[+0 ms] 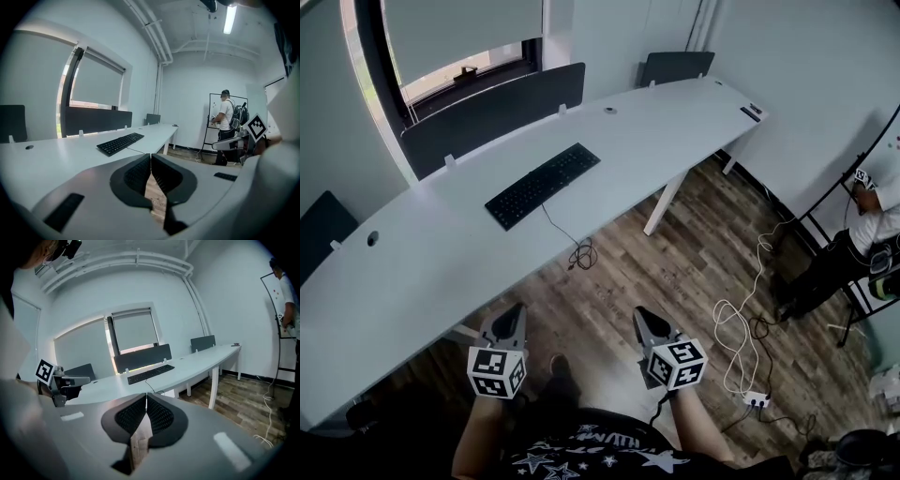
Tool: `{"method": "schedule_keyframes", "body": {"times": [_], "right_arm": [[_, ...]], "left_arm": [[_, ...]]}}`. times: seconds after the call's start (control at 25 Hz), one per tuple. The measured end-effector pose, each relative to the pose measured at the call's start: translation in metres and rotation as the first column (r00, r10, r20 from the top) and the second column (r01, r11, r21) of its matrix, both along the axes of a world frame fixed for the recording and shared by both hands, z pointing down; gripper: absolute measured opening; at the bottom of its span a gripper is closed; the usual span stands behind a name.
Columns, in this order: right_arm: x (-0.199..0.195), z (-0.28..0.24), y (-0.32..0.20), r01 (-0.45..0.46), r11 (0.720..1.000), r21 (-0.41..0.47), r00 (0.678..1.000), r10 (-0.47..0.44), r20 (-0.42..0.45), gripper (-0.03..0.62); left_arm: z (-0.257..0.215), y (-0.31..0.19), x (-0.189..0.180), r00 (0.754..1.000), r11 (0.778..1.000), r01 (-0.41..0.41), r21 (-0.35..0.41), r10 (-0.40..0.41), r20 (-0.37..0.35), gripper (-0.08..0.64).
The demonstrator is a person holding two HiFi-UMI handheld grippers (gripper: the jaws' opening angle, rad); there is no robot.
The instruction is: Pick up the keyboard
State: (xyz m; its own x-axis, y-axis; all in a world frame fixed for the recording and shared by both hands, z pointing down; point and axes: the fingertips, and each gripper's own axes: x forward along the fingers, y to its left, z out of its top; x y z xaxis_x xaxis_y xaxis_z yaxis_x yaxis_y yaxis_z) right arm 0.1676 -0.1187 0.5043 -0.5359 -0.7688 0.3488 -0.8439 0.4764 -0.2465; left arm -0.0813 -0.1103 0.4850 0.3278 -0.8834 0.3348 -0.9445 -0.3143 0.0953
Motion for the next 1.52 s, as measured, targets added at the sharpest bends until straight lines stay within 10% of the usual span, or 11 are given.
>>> {"method": "schedule_keyframes", "body": {"times": [0.76,1.52], "right_arm": [[-0.067,-0.003,-0.151,-0.035,0.999,-0.012,0.999,0.035,-0.008,0.005],[-0.070,0.007,-0.223,0.058,0.997,0.060,0.994,-0.052,-0.097,0.050]], "left_arm": [[0.021,-0.162,-0.050,0.997,0.996,-0.069,-0.059,0.068,-0.031,0.014],[0.046,-0.198,-0.052,1.000,0.996,-0.017,-0.090,0.016,-0.011,0.015]]}}
